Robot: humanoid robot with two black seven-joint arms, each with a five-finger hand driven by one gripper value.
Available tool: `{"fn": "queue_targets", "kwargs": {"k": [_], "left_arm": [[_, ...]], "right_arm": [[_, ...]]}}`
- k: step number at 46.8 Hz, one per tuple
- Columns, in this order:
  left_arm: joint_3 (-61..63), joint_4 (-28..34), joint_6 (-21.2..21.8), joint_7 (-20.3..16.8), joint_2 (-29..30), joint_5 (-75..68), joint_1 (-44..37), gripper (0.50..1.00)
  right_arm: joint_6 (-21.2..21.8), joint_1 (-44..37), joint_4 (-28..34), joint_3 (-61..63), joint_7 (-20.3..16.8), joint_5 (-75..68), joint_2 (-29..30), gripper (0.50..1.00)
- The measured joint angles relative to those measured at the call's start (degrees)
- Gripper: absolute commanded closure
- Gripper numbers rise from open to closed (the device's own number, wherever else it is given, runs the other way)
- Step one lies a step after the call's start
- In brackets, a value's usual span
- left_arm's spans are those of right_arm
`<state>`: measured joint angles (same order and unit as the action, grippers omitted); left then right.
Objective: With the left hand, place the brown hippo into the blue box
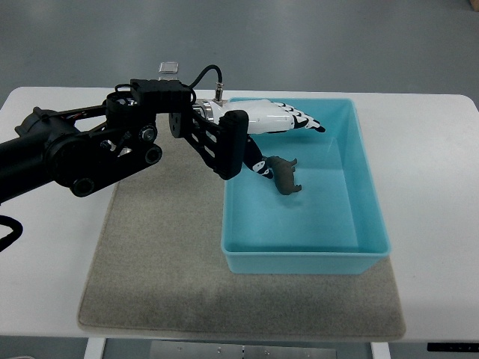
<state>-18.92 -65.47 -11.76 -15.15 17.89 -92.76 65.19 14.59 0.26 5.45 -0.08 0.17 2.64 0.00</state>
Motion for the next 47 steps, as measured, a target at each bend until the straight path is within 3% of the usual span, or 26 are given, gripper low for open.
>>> {"fn": "queue_targets", "kwargs": {"k": [20,28,35,47], "left_arm": [[-0.9,0.6,0.1,0.0,3.8,30.2,1.6,0.501],[-1.0,5.7,-0.2,0.0,5.1,49.1,1.8,0.500],[-0.9,11.1,-3.3,0.1,6.2,62.9,1.3,0.500],[-0.9,19.8,-15.4,0.3,9.2,78.1,-0.4,0.500]], "right_arm": [[0.0,0.0,0.0,0.0,0.0,0.0,0.0,0.564],[0.0,0.0,0.0,0.0,0.0,0.0,0.0,0.564],[0.0,0.0,0.0,0.0,0.0,0.0,0.0,0.564],[0.0,0.0,0.0,0.0,0.0,0.0,0.0,0.564]]}}
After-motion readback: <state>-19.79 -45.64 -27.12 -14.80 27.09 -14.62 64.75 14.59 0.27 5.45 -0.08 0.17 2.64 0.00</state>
